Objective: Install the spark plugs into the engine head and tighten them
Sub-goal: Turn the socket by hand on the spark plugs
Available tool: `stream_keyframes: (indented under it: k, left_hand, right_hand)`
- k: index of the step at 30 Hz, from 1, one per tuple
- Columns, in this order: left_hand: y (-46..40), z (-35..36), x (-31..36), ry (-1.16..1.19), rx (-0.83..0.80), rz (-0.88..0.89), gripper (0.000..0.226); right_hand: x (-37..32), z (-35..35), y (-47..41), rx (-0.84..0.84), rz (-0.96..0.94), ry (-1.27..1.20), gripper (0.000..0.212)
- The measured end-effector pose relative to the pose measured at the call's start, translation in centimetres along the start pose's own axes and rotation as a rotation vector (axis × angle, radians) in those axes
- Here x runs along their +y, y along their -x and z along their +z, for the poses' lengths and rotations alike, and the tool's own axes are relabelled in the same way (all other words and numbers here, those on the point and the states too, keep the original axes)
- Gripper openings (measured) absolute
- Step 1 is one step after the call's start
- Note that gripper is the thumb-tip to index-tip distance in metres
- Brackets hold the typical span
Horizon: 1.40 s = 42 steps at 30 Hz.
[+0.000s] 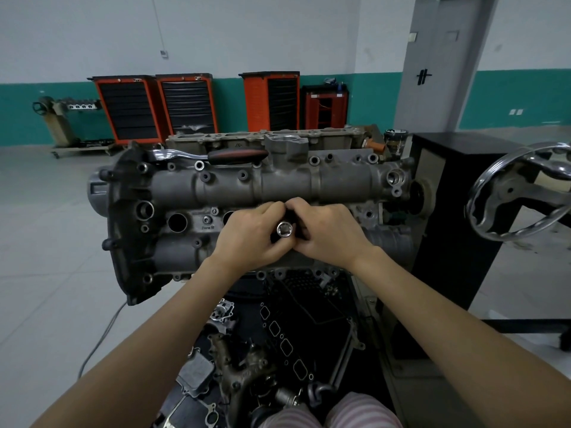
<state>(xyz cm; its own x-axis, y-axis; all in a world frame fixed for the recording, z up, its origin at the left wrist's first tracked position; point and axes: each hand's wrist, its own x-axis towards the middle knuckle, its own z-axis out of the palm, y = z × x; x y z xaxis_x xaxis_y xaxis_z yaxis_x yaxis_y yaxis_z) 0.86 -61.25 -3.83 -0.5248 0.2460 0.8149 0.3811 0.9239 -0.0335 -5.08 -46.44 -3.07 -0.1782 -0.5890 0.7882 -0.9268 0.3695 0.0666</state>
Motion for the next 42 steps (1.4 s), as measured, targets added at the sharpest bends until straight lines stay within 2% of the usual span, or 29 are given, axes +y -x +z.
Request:
stream_keyframes:
  k: [10, 15, 18, 20, 26, 30, 34, 38, 42]
  left_hand:
    - [-0.07, -0.04, 0.02, 0.011, 0.026, -0.027, 0.034]
    - [-0.05, -0.09, 0.05, 0.0, 0.013, -0.032, 0.028]
    - [-0.08, -0.06, 0.1, 0.001, 0.02, -0.032, 0.026]
    - [-0.06, -0.03, 0.07, 0.004, 0.019, -0.023, 0.026]
    - [-0.04, 0.1, -0.16, -0.019, 0.021, -0.001, 0.031]
    - [0.01, 0.15, -0.1, -0.031, 0.004, -0.01, 0.028]
    - [0.0, -0.06, 0.07, -0.027, -0.003, -0.017, 0.027]
    - [0.02, -0.04, 0.06, -0.026, -0.008, -0.015, 0.029]
    - [-0.03, -0.01, -0.1, -0.055, 0.022, 0.003, 0.037]
  right_hand:
    - [-0.08, -0.32, -0.06, 0.025, -0.003, -0.011, 0.018]
    - [-0.35, -0.47, -0.18, -0.029, -0.01, 0.007, 0.034]
    - [-0.12, -0.29, -0.14, -0.024, -0.017, 0.008, 0.018]
    - [-0.08, -0.35, -0.08, -0.012, -0.007, 0.0, 0.016]
    - [-0.08, -0.17, -0.13, -0.002, 0.024, 0.001, 0.018]
    - [-0.03, 0.13, -0.06, -0.037, 0.012, 0.02, 0.031]
    - [-0.1, -0.17, -0.1, -0.035, -0.019, 0.026, 0.018]
    - [-0.34, -0.69, 0.04, 0.016, -0.02, 0.001, 0.018]
    - [-0.08, -0.27, -0.05, -0.004, 0.022, -0.007, 0.014]
